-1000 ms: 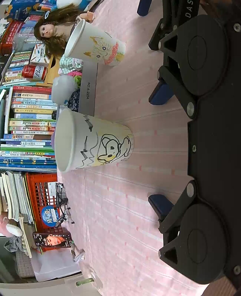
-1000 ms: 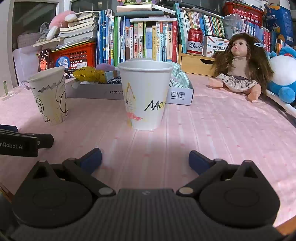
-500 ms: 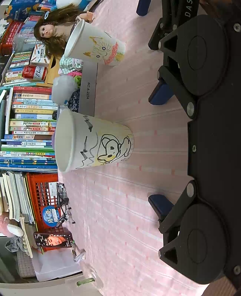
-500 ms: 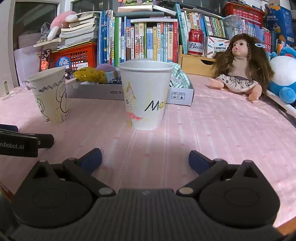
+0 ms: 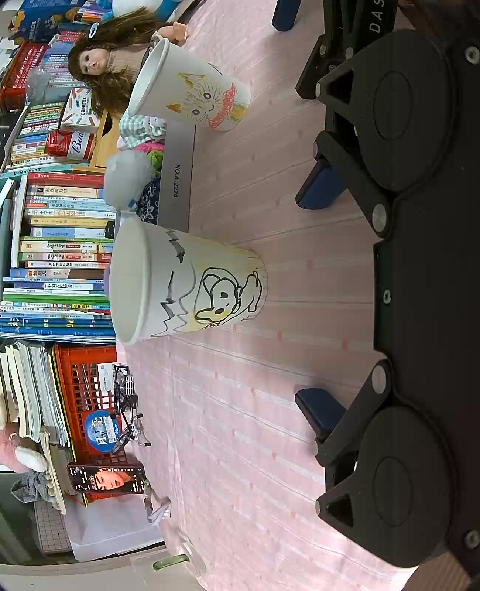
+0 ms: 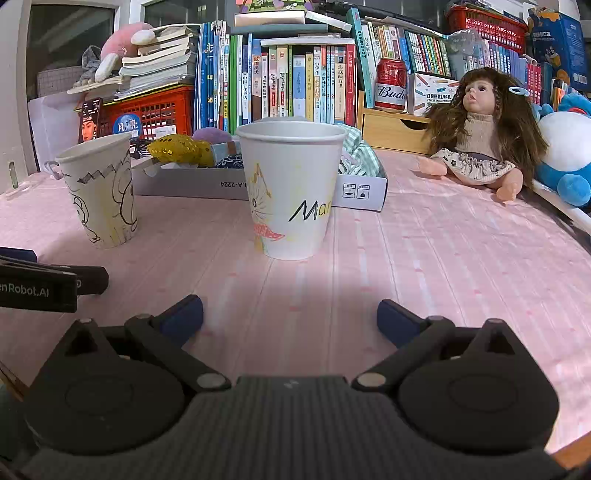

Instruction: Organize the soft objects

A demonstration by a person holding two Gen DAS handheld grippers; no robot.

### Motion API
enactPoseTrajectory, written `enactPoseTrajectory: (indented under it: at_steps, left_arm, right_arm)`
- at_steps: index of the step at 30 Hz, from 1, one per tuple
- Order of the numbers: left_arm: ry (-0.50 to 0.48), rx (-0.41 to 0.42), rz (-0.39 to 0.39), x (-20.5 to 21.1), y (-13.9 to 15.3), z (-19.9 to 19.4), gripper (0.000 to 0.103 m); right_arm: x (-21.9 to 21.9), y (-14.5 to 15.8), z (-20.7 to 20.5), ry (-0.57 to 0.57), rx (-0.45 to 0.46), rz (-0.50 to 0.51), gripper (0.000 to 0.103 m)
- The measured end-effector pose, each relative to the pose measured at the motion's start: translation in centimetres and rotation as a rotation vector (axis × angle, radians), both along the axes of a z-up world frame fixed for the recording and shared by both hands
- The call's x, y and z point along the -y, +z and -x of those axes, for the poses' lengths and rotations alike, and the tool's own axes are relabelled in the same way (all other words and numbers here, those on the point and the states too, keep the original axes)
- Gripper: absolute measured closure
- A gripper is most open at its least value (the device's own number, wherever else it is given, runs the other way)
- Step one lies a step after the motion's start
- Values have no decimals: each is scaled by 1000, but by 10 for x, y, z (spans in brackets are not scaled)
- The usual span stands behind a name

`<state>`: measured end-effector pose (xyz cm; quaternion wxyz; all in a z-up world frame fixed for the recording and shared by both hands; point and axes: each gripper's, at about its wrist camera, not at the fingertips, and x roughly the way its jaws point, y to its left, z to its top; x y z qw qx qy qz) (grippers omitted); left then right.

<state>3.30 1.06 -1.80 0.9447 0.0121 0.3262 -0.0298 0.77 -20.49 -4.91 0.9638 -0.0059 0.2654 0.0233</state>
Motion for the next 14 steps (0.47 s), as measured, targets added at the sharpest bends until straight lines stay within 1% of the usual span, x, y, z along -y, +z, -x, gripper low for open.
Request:
enactPoseTrajectory:
  at_steps: [14]
  left_arm:
    - [3, 0, 1, -1, 1, -1, 0]
  right_arm:
    - [-1, 2, -1, 1, 5, -1, 0]
